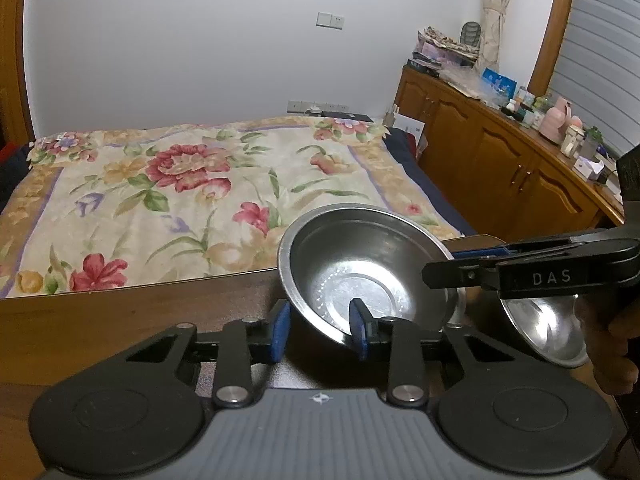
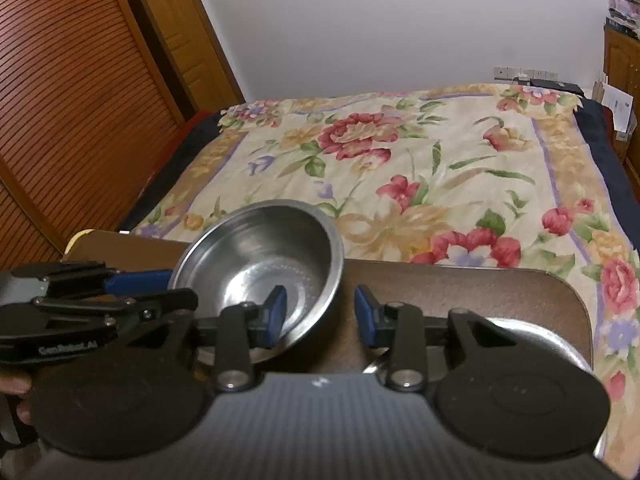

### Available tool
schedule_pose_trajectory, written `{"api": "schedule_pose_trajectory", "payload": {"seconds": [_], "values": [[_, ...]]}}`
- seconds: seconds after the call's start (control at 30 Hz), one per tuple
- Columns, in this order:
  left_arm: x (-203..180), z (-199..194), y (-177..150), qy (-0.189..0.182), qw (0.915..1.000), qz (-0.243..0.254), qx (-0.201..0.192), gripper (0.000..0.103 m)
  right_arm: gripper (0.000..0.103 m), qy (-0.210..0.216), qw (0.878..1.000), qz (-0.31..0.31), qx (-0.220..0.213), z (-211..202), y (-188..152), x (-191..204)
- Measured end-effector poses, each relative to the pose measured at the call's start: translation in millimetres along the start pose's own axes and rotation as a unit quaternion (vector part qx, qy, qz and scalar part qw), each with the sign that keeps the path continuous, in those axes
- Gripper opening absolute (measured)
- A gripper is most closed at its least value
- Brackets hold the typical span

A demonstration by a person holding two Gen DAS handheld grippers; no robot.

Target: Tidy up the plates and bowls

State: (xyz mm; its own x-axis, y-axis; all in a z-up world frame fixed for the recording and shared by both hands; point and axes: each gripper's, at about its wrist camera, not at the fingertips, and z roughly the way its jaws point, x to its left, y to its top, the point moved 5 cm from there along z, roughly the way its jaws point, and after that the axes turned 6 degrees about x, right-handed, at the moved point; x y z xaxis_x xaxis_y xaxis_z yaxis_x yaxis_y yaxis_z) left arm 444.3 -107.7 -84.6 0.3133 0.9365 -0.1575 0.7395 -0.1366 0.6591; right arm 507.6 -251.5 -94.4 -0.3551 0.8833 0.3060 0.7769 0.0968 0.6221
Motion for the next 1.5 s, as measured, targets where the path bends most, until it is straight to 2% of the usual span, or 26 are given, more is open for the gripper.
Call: {"api": "schedule_pose_trajectory", "payload": {"seconds": [0.1, 0.17, 0.23, 0.4, 0.67, 1.07, 1.5], "values": [[0.3, 0.2, 0.1, 0.000, 1.0000, -0.001, -0.001, 0.032, 0.038, 0.002, 1.000, -0.001, 0.002, 1.1, -0.2, 1.8], [1.9, 0.9, 0.2, 0.000, 1.0000, -0.003, -0.002, 0.030, 0.035, 0.002, 1.000, -0.003, 0.003, 2.2, 0.0, 3.3], [2.4, 0.9, 0.2, 0.003, 1.0000, -0.001, -0.001, 0.029, 0.027, 0.004, 1.000, -0.006, 0.006, 3.2, -1.6, 5.6], [3.2, -1.2, 0.2, 0.008, 0.9999, 0.006, 0.002, 0.027, 0.023, 0.001, 1.000, -0.008, 0.005, 2.4, -3.3, 6.7], [-1.7, -17.3, 0.1, 0.013, 0.9999, 0.009, -0.003, 0.027, 0.022, 0.004, 1.000, -0.007, -0.001, -11.9, -4.9, 12.7], [-21.6, -65.8, 0.4, 0.001, 0.9995, 0.016, -0.028, 0.027, 0.023, -0.004, 1.000, -0.005, -0.019, -54.6, -9.5, 25.4], [-41.9, -112.7, -18.4, -0.006, 0.9985, 0.034, -0.042, 0.027, 0.023, -0.007, 0.999, 0.001, -0.032, -94.3, -30.0, 40.9]]}}
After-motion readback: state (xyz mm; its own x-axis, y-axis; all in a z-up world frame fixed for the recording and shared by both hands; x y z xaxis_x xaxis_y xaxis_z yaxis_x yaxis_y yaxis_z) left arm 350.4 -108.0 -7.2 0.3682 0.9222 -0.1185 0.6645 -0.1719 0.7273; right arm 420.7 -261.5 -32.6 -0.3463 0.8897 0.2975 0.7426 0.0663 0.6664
